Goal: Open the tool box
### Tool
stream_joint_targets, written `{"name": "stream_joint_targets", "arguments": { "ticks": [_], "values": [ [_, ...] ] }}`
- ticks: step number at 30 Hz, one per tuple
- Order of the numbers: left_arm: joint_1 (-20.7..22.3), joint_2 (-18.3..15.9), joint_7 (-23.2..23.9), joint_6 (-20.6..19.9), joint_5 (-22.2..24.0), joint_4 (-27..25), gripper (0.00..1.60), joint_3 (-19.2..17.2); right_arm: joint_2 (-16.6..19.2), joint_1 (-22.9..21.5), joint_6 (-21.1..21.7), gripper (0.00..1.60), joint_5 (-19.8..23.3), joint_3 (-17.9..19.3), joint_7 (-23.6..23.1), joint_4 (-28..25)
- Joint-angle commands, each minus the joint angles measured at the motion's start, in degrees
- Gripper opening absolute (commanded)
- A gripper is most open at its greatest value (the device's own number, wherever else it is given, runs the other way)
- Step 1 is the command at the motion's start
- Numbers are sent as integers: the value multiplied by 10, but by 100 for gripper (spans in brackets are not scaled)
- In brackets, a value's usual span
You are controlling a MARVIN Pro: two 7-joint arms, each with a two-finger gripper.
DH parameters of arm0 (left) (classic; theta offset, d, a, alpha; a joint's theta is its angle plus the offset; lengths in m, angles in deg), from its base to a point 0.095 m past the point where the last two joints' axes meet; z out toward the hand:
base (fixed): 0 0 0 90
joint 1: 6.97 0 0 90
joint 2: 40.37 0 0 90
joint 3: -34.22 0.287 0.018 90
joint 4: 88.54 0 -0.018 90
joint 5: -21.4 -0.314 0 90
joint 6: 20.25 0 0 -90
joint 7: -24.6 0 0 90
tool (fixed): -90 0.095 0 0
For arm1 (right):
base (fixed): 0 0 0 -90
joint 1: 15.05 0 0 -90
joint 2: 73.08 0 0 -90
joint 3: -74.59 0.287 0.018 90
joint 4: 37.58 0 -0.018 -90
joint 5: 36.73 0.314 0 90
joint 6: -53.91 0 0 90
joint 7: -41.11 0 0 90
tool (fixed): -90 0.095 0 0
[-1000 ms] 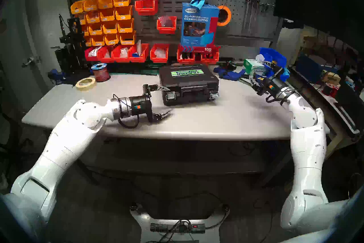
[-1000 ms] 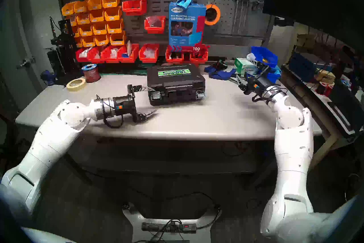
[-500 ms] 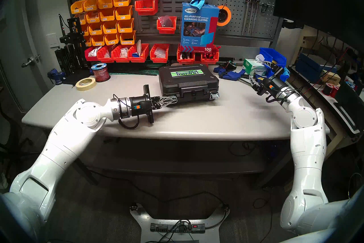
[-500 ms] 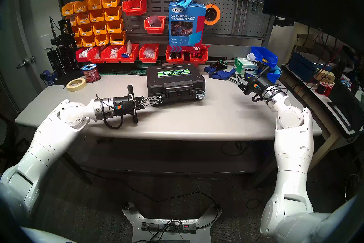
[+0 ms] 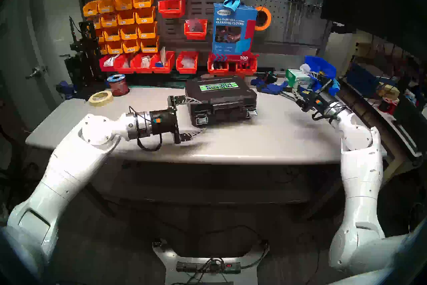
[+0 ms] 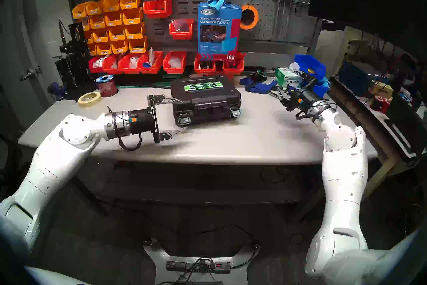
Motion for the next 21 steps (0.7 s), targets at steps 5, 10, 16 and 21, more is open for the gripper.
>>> {"name": "stream_joint_targets", "arguments": {
  "ticks": [5, 10, 16, 21],
  "values": [
    [28, 49, -57, -48, -5, -5, 160, -6, 1, -8, -1, 160, 1, -1, 1, -7],
    [36, 66, -66, -54, -14, -9, 160, 6, 1, -8, -1, 160, 1, -1, 1, -7],
    [38, 79, -70, -58, -19, -23, 160, 21, 1, -8, -1, 160, 1, 0, 1, -7],
    [37, 81, -69, -55, -27, -27, 160, 31, 1, -9, -1, 160, 0, 0, 1, -7]
  ]
}}
